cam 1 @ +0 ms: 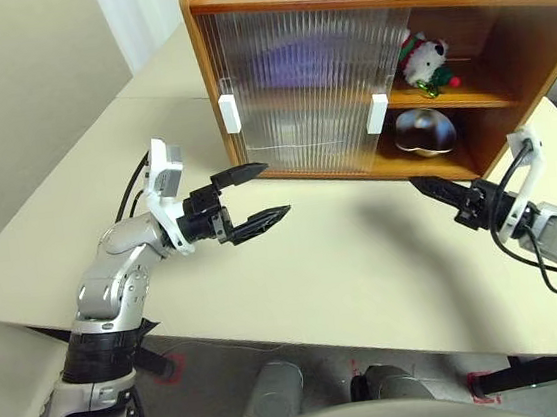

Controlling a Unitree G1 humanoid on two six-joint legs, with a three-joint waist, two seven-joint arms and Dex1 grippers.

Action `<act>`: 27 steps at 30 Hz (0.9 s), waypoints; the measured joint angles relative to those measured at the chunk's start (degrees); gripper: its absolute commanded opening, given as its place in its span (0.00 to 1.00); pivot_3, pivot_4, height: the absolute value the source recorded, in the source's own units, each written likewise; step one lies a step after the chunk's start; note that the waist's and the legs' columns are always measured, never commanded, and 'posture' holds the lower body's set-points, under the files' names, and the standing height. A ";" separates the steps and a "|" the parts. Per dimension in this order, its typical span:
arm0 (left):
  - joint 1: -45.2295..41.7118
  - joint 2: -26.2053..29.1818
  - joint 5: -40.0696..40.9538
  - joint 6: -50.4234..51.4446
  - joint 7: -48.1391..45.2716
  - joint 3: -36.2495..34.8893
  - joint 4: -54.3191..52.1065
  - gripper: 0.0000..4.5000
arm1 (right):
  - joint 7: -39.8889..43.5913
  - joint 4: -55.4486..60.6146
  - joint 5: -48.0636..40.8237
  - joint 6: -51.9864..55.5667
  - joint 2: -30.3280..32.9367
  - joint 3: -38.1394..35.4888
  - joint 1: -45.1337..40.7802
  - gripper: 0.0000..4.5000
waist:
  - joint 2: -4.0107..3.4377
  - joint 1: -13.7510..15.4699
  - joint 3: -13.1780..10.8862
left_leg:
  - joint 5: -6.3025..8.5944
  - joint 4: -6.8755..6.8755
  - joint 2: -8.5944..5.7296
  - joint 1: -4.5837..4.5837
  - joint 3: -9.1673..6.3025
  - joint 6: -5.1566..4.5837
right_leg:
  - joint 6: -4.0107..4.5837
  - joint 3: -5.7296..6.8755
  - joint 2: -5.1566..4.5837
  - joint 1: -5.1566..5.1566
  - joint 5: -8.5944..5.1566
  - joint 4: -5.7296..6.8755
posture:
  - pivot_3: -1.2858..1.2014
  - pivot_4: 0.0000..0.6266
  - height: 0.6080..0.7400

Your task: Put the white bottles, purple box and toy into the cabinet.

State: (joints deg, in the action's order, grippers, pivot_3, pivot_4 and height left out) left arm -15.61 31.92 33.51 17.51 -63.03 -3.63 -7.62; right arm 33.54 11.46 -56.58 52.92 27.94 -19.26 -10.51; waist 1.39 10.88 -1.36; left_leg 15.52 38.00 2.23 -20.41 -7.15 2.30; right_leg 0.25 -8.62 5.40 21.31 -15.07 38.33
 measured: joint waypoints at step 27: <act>-0.01 0.06 -0.11 -0.59 0.58 -0.15 0.07 1.00 | -18.77 -2.73 27.03 -21.61 -21.52 15.88 -14.63 0.01 | 0.06 0.38 0.05 | 0.11 -0.64 0.25 -0.23 -0.45 0.12 | 0.78 -0.08 -0.19 0.60 0.35 0.01 | 0.62 0.05 1.00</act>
State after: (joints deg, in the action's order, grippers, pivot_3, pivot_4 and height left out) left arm -15.62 31.98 33.40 16.92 -62.45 -3.78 -7.55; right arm 14.77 8.73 -29.55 31.30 6.42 -3.39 -25.15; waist 1.45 11.26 -1.31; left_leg 15.63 37.36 2.48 -20.64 -7.60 2.42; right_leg 1.02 -8.70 5.21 21.91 -14.72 38.34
